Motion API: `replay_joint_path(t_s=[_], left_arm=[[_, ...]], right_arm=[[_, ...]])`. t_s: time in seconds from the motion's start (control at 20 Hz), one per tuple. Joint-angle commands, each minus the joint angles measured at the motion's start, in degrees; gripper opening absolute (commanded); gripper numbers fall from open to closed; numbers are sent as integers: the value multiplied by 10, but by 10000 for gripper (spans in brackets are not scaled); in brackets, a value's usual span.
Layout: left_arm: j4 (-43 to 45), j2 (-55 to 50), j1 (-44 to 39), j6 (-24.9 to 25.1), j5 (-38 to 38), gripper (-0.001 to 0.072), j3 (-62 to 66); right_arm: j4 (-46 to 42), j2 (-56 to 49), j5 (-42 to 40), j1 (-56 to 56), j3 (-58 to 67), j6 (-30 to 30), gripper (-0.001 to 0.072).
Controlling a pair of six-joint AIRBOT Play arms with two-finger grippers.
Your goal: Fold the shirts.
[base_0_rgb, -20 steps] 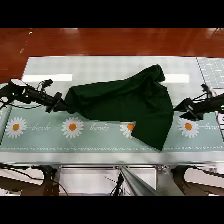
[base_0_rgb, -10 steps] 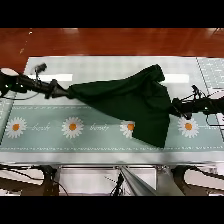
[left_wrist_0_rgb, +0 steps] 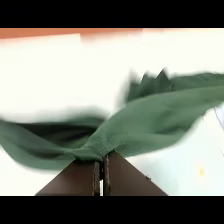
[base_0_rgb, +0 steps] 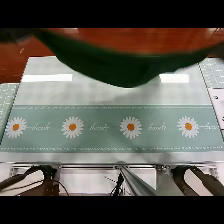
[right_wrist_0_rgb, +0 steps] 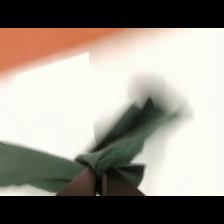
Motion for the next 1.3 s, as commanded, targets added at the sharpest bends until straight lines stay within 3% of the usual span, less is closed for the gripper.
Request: replay_joint_path(t_s=[0.0,0.1,0.25,0.4,0.5,0.65,0.95,1.15,1.25], left_arm=[[-8,155,0,2,155,23,41],[24,229,0,1,213,23,41],[70,315,0,0,229,22,41],[182,384,0,-85,216,21,42],[250,414,0,-140,167,21,42],[332,428,0,-171,55,22,42],[343,386,0,-169,-125,22,41],[344,286,0,-166,-213,22,36],[344,238,-1,-170,-214,22,5]], right_arm=[[-3,110,-138,0,105,30,27],[-45,134,-131,0,158,54,28],[-80,152,-102,0,229,83,27],[-130,152,-10,0,301,119,27],[-172,152,66,0,336,138,27],[-235,152,147,0,367,141,27],[-282,115,276,0,368,75,26],[-336,9,390,82,367,73,26],[-358,-63,422,136,367,83,26]])
